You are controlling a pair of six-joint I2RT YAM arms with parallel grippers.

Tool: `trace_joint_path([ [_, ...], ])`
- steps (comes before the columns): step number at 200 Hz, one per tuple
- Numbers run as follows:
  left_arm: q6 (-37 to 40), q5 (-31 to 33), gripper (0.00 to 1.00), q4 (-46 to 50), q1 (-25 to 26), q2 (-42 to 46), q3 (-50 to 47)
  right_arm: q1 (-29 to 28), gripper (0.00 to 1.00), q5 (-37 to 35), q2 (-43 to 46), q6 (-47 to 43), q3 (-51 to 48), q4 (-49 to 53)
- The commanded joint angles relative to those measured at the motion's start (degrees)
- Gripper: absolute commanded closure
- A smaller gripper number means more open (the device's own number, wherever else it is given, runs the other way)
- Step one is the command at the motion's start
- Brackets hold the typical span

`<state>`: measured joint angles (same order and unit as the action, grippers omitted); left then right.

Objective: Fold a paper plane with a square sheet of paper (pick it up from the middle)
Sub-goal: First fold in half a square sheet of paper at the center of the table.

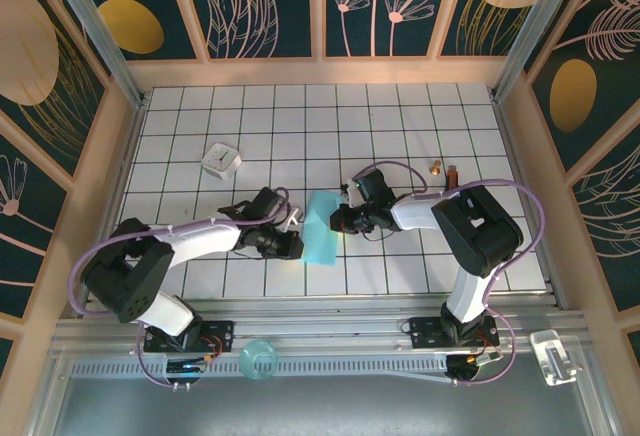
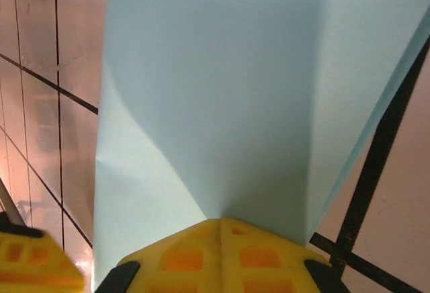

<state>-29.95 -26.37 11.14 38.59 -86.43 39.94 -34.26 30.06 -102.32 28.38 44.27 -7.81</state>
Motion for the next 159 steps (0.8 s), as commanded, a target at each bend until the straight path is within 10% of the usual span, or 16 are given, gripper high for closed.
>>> trace_joint_path([
  [1,-6.6,-6.0,0.87,-11.1,-2.1,0.3,-0.7,0.5,0.97,-10.4,-6.1,-2.3,-2.7,9.2],
  [117,1.0,5.5,0.91,-6.4,-9.3,-17.6,11.1,0.8,0.98,-11.2,-5.5,-2.9,-2.9,10.3],
  [159,-4.8,-4.2,0.87,-15.7,-9.2,-12.2,11.3,1.1,0.98,-11.2,-5.7,-3.4,-2.4,10.8],
])
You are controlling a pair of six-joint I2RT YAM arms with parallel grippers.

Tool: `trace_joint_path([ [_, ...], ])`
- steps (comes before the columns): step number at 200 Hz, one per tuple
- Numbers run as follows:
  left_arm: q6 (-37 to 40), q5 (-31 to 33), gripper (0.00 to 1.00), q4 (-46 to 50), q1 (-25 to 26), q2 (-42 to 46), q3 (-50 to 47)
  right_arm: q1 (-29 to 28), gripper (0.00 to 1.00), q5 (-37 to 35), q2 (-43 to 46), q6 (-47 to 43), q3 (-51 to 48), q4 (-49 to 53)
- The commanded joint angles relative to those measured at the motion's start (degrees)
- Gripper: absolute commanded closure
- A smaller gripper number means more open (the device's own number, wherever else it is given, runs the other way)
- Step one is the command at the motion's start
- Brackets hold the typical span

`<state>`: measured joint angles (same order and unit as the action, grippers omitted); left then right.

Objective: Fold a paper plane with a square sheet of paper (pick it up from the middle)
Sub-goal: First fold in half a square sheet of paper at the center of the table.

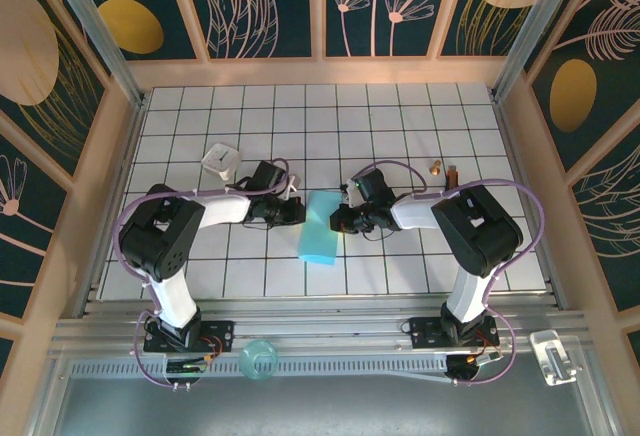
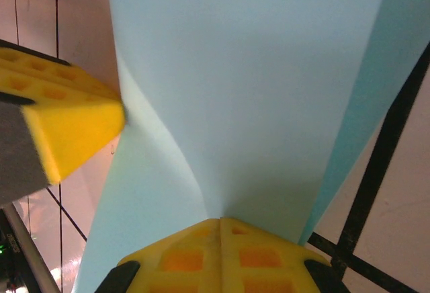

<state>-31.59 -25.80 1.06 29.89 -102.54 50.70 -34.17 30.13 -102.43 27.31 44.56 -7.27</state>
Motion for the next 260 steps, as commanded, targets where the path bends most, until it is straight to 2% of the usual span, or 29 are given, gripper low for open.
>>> trace_joint_path([
  [1,-3.3,-5.1,0.87,-5.9,-0.4,3.9,0.7,1.0,0.98,-11.2,-5.5,-2.3,-2.7,10.3],
  [28,-4.2,-7.2,0.83,-7.4,0.9,0.2,4.0,1.1,0.98,-11.2,-5.8,-2.3,-2.3,10.2],
  [75,-0.5,-0.9,0.87,-1.5,0.2,-8.9,11.0,1.1,0.98,-11.1,-6.2,-2.1,-2.5,9.8],
  [127,1.1,2.0,0.87,-1.7,-3.0,-12.3,13.3,1.1,0.99,-11.2,-5.8,-1.9,-3.5,9.9],
  [150,1.0,2.9,0.86,-2.0,-3.3,-9.8,13.4,1.1,0.99,-11.4,-5.5,-2.0,-3.9,10.0],
  [167,-1.2,0.1,0.83,-4.3,-3.1,-5.8,11.2,1.1,0.99,-11.5,-5.2,-2.0,-3.8,10.2],
  [199,-3.9,-2.7,0.78,-6.0,1.5,-0.6,6.0,1.4,0.99,-11.7,-5.2,-2.0,-3.5,10.3],
  [214,-5.9,-3.7,0.79,-7.4,2.3,-0.6,2.9,1.4,0.99,-11.7,-5.4,-2.0,-3.4,10.3],
  [232,-4.3,-1.0,0.83,-5.3,2.3,-2.0,2.3,1.4,0.99,-11.7,-5.9,-2.2,-3.3,10.2],
  [260,-3.7,1.1,0.88,-5.2,-0.1,-5.0,2.2,1.5,0.99,-11.6,-6.0,-2.1,-3.5,10.2],
])
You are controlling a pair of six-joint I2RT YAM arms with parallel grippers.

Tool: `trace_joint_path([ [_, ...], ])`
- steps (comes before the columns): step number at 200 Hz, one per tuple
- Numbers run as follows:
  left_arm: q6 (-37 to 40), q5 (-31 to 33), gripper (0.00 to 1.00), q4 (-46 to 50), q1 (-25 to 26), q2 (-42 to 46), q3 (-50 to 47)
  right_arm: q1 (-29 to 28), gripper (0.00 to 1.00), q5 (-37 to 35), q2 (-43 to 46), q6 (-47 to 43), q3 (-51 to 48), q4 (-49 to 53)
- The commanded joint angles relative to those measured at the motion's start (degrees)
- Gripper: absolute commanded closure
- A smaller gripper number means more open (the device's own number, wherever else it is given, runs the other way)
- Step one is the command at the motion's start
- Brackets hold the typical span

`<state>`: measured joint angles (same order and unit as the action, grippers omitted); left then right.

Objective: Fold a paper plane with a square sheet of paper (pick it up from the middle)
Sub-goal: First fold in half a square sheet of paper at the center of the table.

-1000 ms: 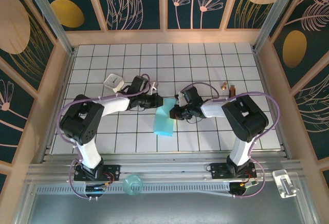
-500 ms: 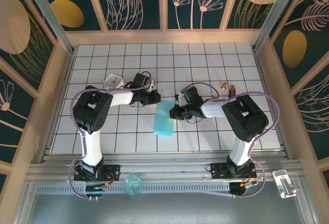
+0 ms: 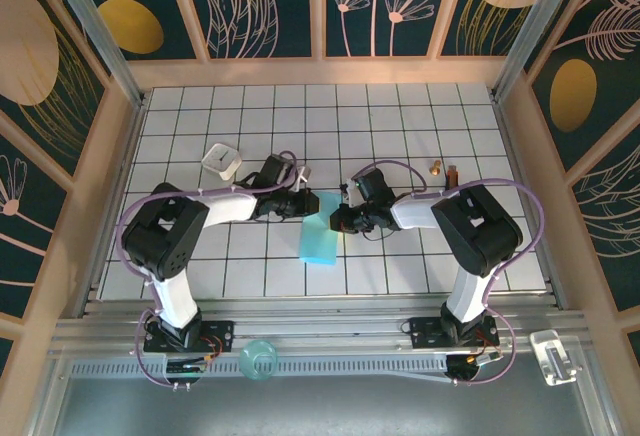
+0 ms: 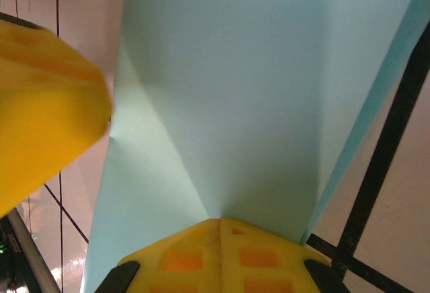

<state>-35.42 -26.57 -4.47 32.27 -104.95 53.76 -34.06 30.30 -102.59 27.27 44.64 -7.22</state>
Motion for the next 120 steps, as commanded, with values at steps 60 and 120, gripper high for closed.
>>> trace_joint_path([
  [60,3.1,6.7,0.89,2.0,-4.8,-2.6,-2.0,1.3,0.99,-12.3,-5.0,-1.4,-5.1,9.8],
  [120,-3.4,-0.7,0.81,-3.5,1.3,8.2,-8.2,1.5,0.99,-12.5,-4.9,-1.4,-4.7,10.1],
])
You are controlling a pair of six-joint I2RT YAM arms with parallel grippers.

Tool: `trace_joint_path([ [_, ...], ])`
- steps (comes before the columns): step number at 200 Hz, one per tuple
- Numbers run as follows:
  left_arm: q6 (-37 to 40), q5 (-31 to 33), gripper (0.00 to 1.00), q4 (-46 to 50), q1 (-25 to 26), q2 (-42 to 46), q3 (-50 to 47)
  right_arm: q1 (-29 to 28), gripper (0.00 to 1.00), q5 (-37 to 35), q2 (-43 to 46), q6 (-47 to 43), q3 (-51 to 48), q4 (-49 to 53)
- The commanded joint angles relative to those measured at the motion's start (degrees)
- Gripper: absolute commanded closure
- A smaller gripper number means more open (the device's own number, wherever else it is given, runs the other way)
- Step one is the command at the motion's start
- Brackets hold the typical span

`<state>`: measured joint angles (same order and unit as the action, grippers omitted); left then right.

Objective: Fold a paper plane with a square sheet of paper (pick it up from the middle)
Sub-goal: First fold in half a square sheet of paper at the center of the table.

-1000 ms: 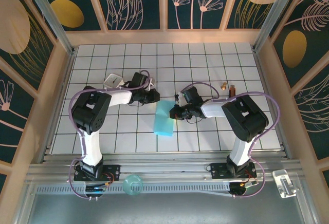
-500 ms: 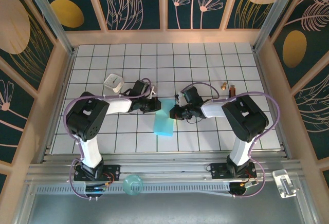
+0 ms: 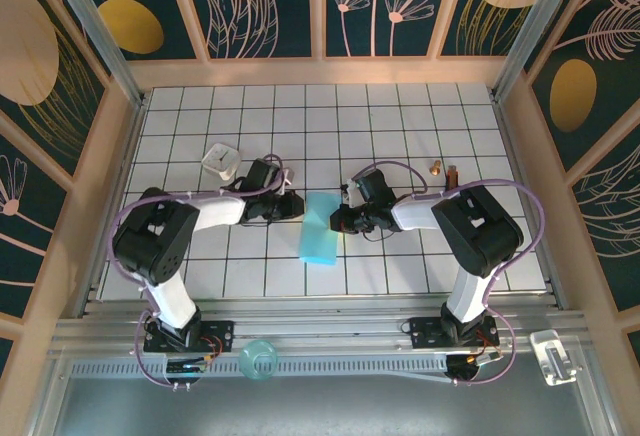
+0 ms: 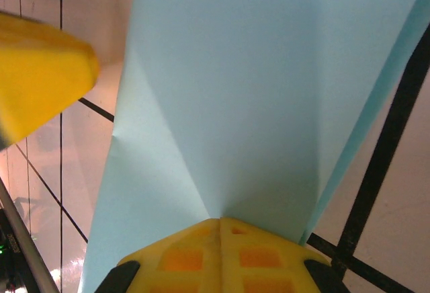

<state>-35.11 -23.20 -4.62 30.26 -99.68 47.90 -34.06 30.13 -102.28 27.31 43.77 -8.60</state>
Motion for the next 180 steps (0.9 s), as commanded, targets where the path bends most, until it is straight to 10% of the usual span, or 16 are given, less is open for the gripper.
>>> trace_joint_path([
  [1,-3.9,-4.3,0.81,-3.5,3.4,2.9,-2.4,1.5,0.99,-12.3,-5.2,-1.5,-3.8,11.5],
  [87,1.7,5.1,0.88,4.1,-0.6,0.5,-5.0,1.6,1.00,-12.7,-5.1,-1.6,-4.6,11.1],
  [125,-2.1,0.8,0.84,1.2,3.6,11.2,-7.5,1.6,1.00,-12.8,-4.7,-1.5,-4.7,11.1],
  [180,-2.4,-0.4,0.87,3.3,6.2,4.3,-7.6,1.6,1.00,-12.9,-5.2,-1.6,-4.3,11.0],
])
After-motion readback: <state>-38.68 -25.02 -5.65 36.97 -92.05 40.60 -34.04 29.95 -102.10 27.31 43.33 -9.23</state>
